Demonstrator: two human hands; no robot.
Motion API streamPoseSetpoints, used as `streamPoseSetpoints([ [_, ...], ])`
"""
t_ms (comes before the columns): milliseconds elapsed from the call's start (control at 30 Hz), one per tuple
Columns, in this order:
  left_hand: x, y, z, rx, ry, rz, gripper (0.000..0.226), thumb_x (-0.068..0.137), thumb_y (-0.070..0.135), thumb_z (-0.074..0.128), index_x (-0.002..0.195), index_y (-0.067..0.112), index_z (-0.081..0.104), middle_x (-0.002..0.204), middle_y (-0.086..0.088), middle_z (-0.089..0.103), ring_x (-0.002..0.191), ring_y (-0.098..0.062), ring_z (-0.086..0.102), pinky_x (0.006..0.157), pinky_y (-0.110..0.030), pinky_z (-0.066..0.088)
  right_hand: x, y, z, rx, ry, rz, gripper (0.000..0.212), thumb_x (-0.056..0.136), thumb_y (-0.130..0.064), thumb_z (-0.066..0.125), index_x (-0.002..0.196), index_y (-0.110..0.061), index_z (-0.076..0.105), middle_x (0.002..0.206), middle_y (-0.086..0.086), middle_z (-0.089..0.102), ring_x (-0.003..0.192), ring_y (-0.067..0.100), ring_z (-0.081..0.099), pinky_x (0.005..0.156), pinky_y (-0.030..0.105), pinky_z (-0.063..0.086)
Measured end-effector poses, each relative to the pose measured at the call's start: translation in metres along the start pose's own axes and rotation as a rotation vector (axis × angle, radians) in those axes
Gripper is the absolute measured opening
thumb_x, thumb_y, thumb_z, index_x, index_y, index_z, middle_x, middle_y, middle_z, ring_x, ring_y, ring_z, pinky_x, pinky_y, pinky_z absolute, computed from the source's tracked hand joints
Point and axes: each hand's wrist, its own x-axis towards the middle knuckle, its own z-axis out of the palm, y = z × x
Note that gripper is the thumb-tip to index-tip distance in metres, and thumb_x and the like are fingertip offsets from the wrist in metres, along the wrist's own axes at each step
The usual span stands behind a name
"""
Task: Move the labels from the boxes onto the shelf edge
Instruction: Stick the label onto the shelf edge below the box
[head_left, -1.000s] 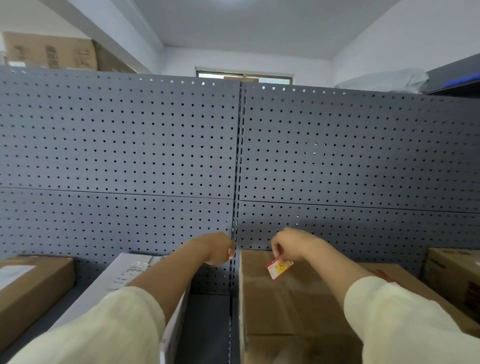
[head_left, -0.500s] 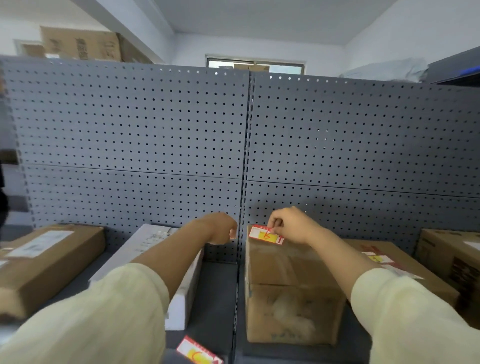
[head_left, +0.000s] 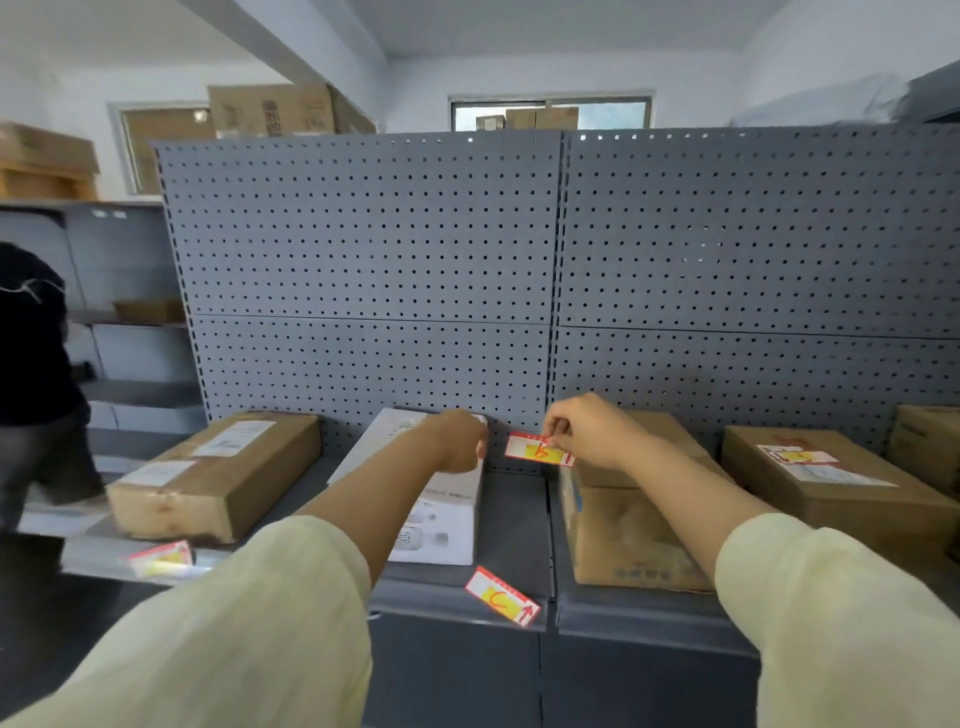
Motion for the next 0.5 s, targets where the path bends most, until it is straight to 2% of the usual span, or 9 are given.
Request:
streamPoseSetpoints([
  [67, -0.016, -0.015, 0.007, -0.020, -0.005, -0.014, 0.039, 0.091, 0.006, 0.047, 0.122, 0.021, 0.065, 0.135, -0.008, 0.058, 0.127, -0.030, 0.053, 0.103, -0.040, 0.043, -0.007, -0.020, 0.014, 0.015, -0.008, 0.010, 0.012, 0.088, -0.007, 0.064, 0.095, -0.012, 0.071, 0.092, 0.002, 0.069, 0.084, 0.016, 0.063, 0.072, 0.028, 0.050],
  [200, -0.051, -0.041, 0.038, -0.064, -0.045, 0.006, 0.035, 0.092, 0.007, 0.049, 0.120, 0.020, 0.065, 0.133, -0.008, 0.060, 0.119, -0.030, 0.057, 0.097, -0.038, 0.046, -0.019, -0.056, 0.055, 0.072, -0.059, 0.060, 0.014, 0.086, -0.006, 0.062, 0.092, -0.016, 0.070, 0.097, 0.003, 0.071, 0.088, 0.020, 0.067, 0.081, 0.040, 0.057],
  [367, -0.079, -0.075, 0.069, -0.035, -0.184, 0.042, 0.039, 0.093, 0.006, 0.047, 0.126, 0.019, 0.062, 0.136, -0.009, 0.057, 0.121, -0.030, 0.057, 0.097, -0.037, 0.047, -0.028, -0.098, 0.095, 0.067, -0.129, 0.100, 0.016, 0.086, -0.007, 0.061, 0.095, -0.016, 0.071, 0.086, -0.004, 0.063, 0.089, 0.019, 0.066, 0.078, 0.031, 0.053],
  [500, -0.091, -0.097, 0.090, -0.077, -0.242, 0.033, 0.038, 0.093, 0.004, 0.047, 0.123, 0.018, 0.064, 0.136, -0.007, 0.057, 0.121, -0.028, 0.057, 0.101, -0.039, 0.048, -0.032, -0.116, 0.118, 0.097, -0.159, 0.151, 0.018, 0.082, -0.005, 0.059, 0.087, -0.016, 0.071, 0.091, 0.003, 0.070, 0.087, 0.021, 0.067, 0.079, 0.035, 0.055],
])
